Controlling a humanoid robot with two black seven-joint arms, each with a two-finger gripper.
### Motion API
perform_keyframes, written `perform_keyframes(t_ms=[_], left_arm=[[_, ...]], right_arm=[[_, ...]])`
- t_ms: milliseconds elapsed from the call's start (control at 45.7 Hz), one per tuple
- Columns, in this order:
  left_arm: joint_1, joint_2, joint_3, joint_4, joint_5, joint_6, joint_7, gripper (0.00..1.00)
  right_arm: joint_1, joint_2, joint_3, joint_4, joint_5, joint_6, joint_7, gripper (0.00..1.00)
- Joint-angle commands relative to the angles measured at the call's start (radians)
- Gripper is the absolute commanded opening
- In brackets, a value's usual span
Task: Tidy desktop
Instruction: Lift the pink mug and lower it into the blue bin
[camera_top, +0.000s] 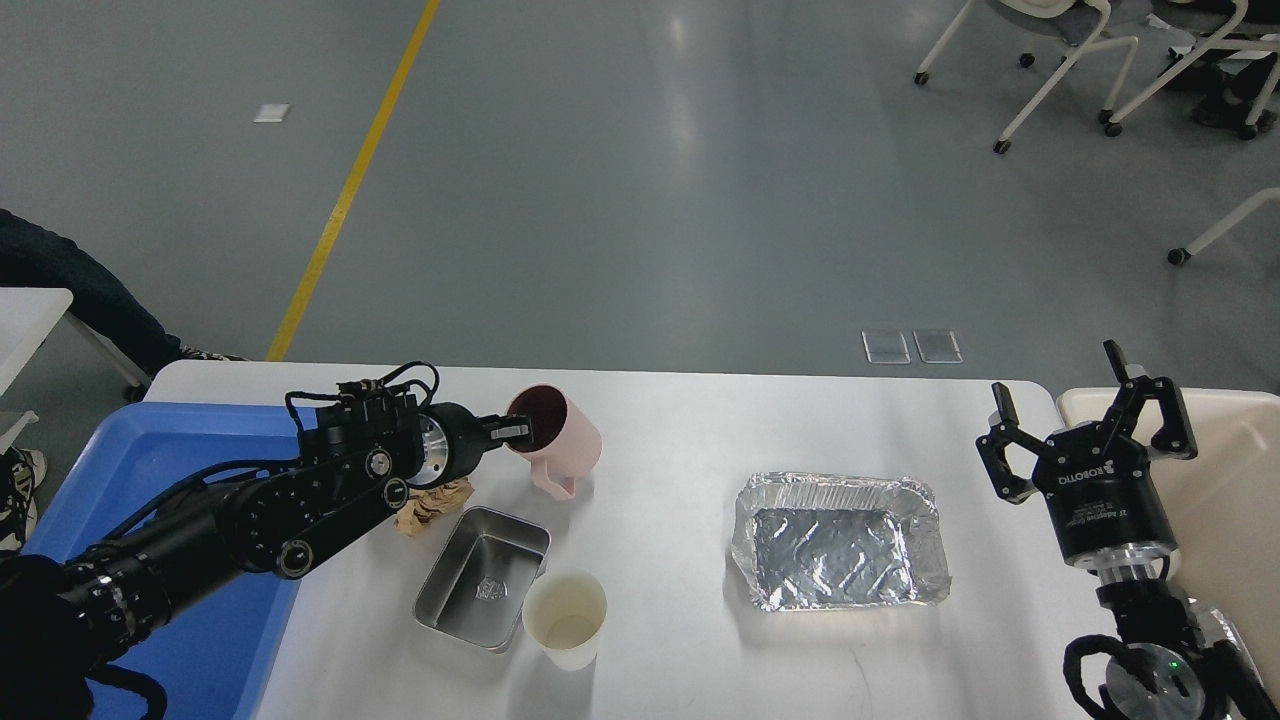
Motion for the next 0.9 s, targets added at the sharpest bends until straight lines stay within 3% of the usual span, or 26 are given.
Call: perform_keyframes(t_ms=[0, 263, 503, 678, 875], left_arm=[[-0.059, 0.019, -0.009, -0.025, -0.035, -0.026, 0.005, 0.00], [-0.275, 0.175, -0.013, -0.079, -0.100, -0.164, 0.009, 0.00], [-0.383, 0.356, -0.004, -0.137, -0.155, -0.243, 0.021, 0.00], [-0.348, 0.513, 0.026, -0.141, -0.152, -0.250, 0.023, 0.00], [-0.161, 0.725, 0.019, -0.145, -0.154, -0.229, 0.002, 0.00]], right_arm=[[0.000, 0.000, 0.000, 0.001, 0.000, 0.000, 0.000, 1.00], [0.000, -0.001, 0.000, 0.001, 0.000, 0.000, 0.000, 1.00], [-0.001, 0.006, 0.000, 0.003, 0.001, -0.002, 0.000, 1.00], [-0.001, 0.006, 0.001, 0.009, 0.001, -0.002, 0.006, 1.00], [-0.001, 0.009, 0.000, 0.009, 0.001, -0.002, 0.008, 1.00]])
